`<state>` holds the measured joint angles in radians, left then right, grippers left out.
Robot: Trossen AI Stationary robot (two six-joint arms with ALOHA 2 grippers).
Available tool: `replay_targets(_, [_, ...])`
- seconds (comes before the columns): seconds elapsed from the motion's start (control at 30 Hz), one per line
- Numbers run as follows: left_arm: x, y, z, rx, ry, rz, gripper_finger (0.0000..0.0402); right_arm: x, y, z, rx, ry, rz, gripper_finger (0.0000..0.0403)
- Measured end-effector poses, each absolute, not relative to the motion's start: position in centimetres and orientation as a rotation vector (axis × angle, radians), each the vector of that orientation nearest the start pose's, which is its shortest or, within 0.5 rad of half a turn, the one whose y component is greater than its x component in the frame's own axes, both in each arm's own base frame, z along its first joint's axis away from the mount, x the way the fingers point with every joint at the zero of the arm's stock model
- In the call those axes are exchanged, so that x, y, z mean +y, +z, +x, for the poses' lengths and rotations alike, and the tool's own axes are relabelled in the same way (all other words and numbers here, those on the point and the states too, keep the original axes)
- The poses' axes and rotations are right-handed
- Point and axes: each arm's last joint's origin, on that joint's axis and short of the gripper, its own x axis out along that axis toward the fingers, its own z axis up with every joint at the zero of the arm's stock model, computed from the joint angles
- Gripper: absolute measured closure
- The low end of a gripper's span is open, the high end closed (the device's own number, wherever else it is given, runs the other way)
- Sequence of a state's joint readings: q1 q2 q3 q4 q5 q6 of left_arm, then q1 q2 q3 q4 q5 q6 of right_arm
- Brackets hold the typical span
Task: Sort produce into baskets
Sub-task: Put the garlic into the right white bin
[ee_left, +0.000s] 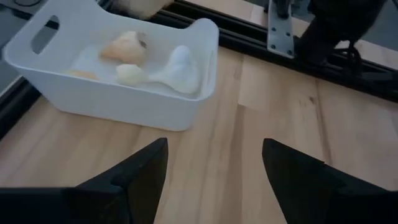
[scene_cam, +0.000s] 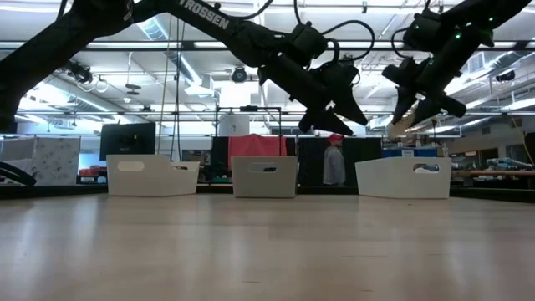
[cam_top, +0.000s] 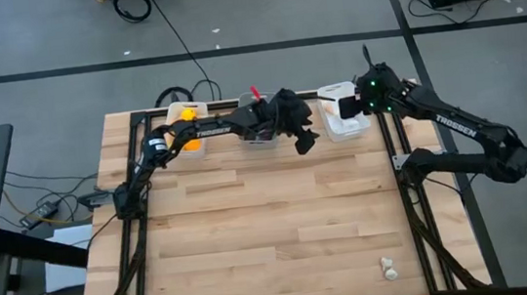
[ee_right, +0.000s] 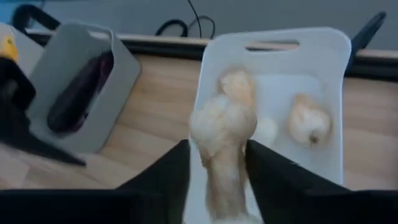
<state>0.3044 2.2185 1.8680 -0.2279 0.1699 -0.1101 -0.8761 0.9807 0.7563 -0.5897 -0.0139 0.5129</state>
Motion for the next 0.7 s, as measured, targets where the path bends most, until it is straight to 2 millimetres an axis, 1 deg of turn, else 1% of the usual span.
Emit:
replay_targets(0.2, [12.9,23.4,49.4,0.560,0.121,-0.232,0.0133,-14.8,26.3,12.2,0.467,-1.014,0.793,0.0163])
replay_targets(0.27, [12.3,23.4,49.6,0.560,0.110,-0.229,0.0133,-14.7,26.5,12.1,0.457,-1.017,0.788,0.0143])
replay_targets(0.33, [11.8,23.4,49.8,0.549,0.099,-0.223,0.0133,-14.5,26.7,12.1,0.447,-0.979,0.797,0.0128])
replay_targets(0.43, [11.0,23.5,50.0,0.533,0.083,-0.215,0.0133,-13.9,27.1,12.1,0.434,-0.835,0.838,0.0119])
replay_targets(0.53, [9.8,23.7,50.4,0.510,0.058,-0.198,0.0133,-12.8,27.7,12.4,0.423,-0.692,0.866,0.0121])
replay_targets(0.7, [7.8,24.0,50.9,0.473,0.001,-0.122,0.0133,-10.6,28.4,12.5,0.427,-0.575,0.875,0.0131])
